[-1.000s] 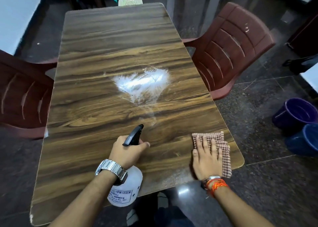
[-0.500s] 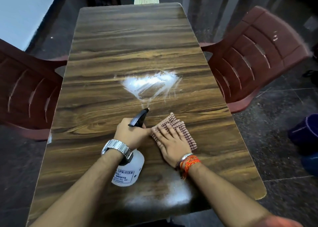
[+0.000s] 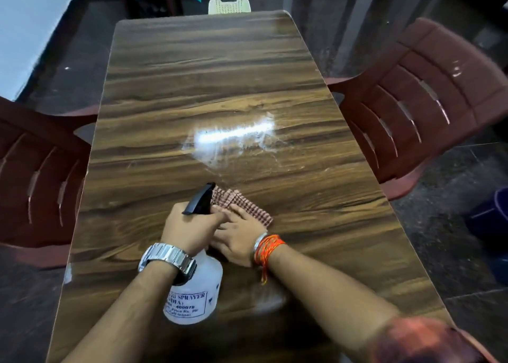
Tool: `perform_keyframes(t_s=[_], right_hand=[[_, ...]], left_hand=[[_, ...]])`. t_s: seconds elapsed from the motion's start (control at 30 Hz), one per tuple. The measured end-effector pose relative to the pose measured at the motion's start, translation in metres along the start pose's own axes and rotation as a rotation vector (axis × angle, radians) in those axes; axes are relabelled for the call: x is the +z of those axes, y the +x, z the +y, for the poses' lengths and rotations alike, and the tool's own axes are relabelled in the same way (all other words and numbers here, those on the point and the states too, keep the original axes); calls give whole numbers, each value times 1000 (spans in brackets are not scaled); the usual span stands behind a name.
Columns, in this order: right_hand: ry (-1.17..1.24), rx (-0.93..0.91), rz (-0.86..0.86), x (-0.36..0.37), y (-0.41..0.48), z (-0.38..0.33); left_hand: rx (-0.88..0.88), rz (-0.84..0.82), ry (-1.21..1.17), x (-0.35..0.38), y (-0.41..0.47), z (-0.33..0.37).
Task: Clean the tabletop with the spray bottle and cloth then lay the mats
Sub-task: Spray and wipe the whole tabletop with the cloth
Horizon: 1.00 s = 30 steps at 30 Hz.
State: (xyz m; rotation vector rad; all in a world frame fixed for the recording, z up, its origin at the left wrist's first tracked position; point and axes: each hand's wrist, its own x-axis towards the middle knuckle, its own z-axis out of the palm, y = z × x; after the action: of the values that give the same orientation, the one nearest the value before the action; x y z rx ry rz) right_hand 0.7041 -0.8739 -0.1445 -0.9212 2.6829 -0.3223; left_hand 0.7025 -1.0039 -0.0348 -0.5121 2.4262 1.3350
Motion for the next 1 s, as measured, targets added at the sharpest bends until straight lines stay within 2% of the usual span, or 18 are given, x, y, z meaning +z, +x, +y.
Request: perform_keyframes(t_s=[0.03,0.1,0.23,0.3,0.33,0.37,0.43,0.53,0.6,0.67,0.8,0.87,0.93,1.0], right_hand=[[-25,2,34,-4,4,18],[-81,164,159,-13,9,71],[34,876,298,-44,3,188],[115,1081,341,-51,19,197],[102,1072,349,-52,34,187],[57,980,350,-51,52,174],[-20,628,308,-49,85,132],[-60,46,111,-49,107,81],[-80,-158,39,-53,112,92],[-80,-83,121,-58,122,138],[120,611,474,-83,134,261],[161,848,507,-96,142,291],[114,929,407,-103,161,291],[62,800,350,-106,184,263]], left_hand=[[14,-10,-3,-2,6,1],[10,-27,-30,-5,15,1],[-14,-33,-48,-10,30,-3],[-20,-13,-39,-12,39,-3],[-27,-5,-31,-12,45,-3],[-35,-5,-26,-11,51,-1],[-45,-4,-32,-11,62,4],[-52,-12,-42,-11,80,16],[-63,-12,-55,-12,90,22],[-65,8,-75,-13,98,25],[-30,42,-69,-20,102,22],[-40,68,-78,-27,104,16],[-57,76,-100,-32,104,10],[-68,81,-117,-36,102,5]])
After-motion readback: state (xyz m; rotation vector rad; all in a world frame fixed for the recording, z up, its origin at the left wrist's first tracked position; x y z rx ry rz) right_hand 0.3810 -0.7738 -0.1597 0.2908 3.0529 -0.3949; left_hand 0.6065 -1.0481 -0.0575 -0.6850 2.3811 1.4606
